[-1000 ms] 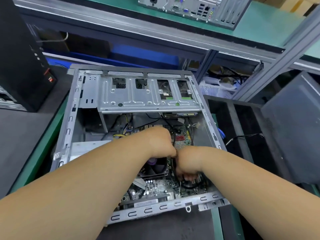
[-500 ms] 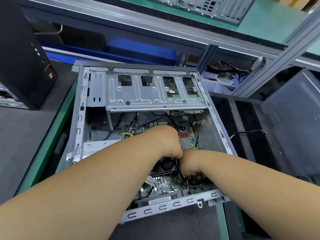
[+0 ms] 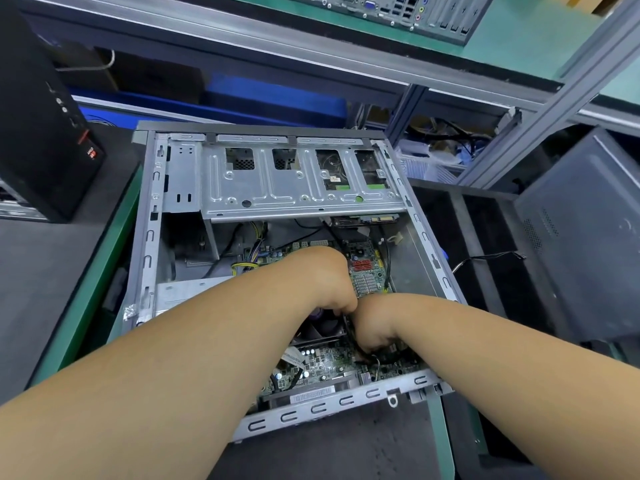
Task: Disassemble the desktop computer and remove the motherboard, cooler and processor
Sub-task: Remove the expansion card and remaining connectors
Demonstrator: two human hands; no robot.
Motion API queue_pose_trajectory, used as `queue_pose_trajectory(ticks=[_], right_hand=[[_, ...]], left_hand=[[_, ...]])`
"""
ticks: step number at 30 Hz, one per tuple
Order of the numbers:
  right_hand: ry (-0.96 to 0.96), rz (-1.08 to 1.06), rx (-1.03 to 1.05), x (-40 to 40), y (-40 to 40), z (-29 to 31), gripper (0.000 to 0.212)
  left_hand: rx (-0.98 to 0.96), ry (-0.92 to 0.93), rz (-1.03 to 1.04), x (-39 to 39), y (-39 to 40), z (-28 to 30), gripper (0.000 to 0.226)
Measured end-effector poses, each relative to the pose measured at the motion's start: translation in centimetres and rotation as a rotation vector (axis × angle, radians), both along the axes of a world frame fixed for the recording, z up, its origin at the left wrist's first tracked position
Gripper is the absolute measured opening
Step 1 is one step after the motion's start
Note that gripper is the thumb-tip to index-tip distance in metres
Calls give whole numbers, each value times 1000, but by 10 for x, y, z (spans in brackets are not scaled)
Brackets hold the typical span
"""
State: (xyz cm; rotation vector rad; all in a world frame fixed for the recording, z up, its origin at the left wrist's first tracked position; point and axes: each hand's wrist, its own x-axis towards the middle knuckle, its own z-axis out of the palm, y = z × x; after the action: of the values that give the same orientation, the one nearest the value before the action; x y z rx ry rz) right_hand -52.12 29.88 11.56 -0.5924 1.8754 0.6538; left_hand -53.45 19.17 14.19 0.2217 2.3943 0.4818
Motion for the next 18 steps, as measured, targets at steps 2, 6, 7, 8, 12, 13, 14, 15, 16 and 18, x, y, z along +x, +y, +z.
queue_pose_trajectory(ticks=[2,6,7,8,12,13,14,15,16,18], right_hand=[[-21,-33,-11,-1,0,1,17],[40,-269,-136,-7,8,13,21],[99,-331,-175,-8,11,18,19],[157,-369,-209,-7,13,23,16],[208,-387,-254,-1,10,55,21],[180,-389,-280,1,8,63,18],[139,-400,-314,2,5,70,14],[97,-413,-351,4,3,76,12],[59,-426,-378,5,1,81,15],[12,-402,-389,6,1,87,20]], left_hand=[[-1,-2,-1,0,0,1,28],[-10,0,-5,1,0,3,27],[-17,1,-9,2,0,4,27],[-25,-1,-12,2,1,4,27],[-56,2,-23,2,3,5,27],[-58,7,-24,2,3,5,27],[-53,12,-21,2,4,6,26],[-38,16,-16,2,4,8,25],[-13,21,-10,2,3,10,23],[74,41,27,2,3,13,19]])
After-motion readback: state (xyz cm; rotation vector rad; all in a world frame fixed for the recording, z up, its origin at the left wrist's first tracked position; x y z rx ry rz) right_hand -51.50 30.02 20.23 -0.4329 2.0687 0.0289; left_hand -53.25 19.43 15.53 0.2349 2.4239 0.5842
